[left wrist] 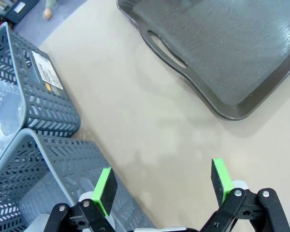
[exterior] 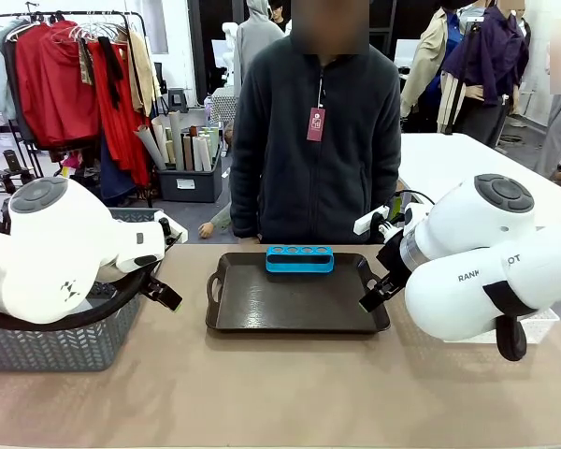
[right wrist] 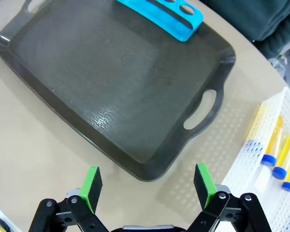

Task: Prepare the laboratory tools.
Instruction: Pick up one Small flask and place it on the Handle tray.

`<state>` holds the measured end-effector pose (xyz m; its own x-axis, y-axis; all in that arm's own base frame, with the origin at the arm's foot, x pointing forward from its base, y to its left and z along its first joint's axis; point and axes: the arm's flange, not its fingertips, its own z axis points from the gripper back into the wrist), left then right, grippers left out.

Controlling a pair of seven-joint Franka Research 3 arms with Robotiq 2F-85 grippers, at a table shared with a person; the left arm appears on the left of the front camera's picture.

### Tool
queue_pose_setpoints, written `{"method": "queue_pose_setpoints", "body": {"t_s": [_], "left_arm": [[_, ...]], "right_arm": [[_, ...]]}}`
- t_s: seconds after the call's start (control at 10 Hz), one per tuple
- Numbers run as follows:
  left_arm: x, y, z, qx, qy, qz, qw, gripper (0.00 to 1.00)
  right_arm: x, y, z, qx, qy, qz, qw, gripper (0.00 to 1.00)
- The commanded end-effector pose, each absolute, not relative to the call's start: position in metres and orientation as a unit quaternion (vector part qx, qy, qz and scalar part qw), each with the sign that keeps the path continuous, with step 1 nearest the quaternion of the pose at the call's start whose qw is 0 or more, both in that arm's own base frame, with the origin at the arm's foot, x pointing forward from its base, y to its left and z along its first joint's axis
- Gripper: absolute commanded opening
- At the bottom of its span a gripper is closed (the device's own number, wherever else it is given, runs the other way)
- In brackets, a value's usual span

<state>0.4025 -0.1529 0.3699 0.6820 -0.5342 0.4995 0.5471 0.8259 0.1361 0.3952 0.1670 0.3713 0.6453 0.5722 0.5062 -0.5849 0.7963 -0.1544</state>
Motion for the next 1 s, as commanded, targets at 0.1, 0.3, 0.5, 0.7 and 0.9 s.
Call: {"method": "queue_pose_setpoints", "body": {"t_s": [0.1, 0.3, 0.5, 0.7, 0.9], "left_arm": [[0.402, -0.153, 0.370, -0.012, -0.268, -0.295, 0.917, 1.00], [0.397, -0.154, 0.377, -0.038, -0.260, -0.295, 0.919, 1.00], [0.397, -0.150, 0.387, -0.066, -0.244, -0.305, 0.918, 1.00], [0.399, -0.150, 0.406, -0.102, -0.234, -0.323, 0.911, 1.00], [0.405, -0.146, 0.434, -0.109, -0.222, -0.353, 0.903, 1.00]], "right_arm": [[0.391, 0.173, 0.371, 0.010, -0.257, 0.325, 0.910, 1.00], [0.383, 0.179, 0.375, 0.036, -0.229, 0.339, 0.912, 1.00], [0.380, 0.188, 0.382, 0.056, -0.217, 0.351, 0.909, 1.00], [0.377, 0.192, 0.403, 0.081, -0.202, 0.356, 0.909, 1.00], [0.379, 0.193, 0.437, 0.110, -0.182, 0.367, 0.906, 1.00]]}}
